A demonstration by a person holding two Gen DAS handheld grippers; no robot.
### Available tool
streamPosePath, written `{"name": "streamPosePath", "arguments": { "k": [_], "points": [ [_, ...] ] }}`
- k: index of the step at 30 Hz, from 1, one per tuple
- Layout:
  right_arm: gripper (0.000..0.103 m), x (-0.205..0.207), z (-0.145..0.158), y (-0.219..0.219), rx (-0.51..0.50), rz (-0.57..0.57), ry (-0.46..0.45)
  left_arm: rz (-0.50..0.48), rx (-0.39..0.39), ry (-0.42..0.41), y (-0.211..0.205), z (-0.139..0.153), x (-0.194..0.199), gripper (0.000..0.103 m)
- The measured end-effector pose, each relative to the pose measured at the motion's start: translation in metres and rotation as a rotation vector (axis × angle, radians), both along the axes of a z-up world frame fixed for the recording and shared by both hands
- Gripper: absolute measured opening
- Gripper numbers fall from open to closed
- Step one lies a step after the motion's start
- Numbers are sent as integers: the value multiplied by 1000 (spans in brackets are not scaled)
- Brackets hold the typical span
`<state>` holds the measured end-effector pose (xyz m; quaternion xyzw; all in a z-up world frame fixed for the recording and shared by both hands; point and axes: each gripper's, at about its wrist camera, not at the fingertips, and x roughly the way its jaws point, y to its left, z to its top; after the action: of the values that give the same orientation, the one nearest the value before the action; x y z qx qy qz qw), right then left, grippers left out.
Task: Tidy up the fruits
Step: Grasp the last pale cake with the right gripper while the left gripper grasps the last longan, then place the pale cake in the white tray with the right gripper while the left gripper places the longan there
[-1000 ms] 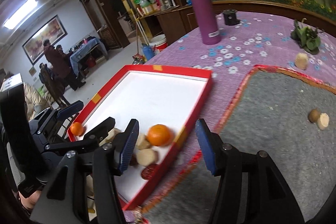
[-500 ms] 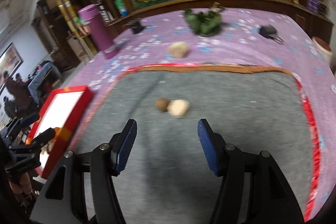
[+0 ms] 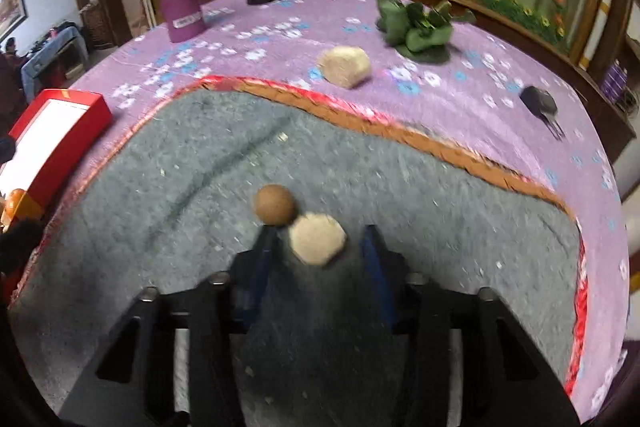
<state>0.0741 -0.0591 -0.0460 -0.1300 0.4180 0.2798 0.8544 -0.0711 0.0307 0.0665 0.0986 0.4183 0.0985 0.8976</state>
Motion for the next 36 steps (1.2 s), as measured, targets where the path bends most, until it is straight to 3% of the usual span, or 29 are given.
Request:
{"name": "streamPosePath", "arguments": {
  "k": [1,5,9,13,16,18,23,27,36],
  "points": [
    [28,2,1,-4,20,-7,2,-9,-3,8,-3,-1,4,80],
    [28,15,6,-35,145,-84,35,-81,-21,36,-22,-3,20,80],
    [28,34,5,-77,349,-163,140,-116,-48,55,-41,-7,48,80],
    [28,46,0,-94,456,-210,231,-161,-81,72,-61,-16,77,79],
    [28,46,7,-100,488,-223,214,-174,-95,83,-73,-24,95,69],
    [28,46,9,-104,515,-228,219,-165,-106,105,-76,-31,107,46],
    [28,48,6,-106,547,-222,256,-164,-137,140,-83,-46,120,21],
    [28,44,9,-104,544,-208,243,-183,-90,109,-91,-48,114,20],
    [28,38,13,-94,465,-201,155,-146,-140,46,-73,-27,84,20]
  ]
}}
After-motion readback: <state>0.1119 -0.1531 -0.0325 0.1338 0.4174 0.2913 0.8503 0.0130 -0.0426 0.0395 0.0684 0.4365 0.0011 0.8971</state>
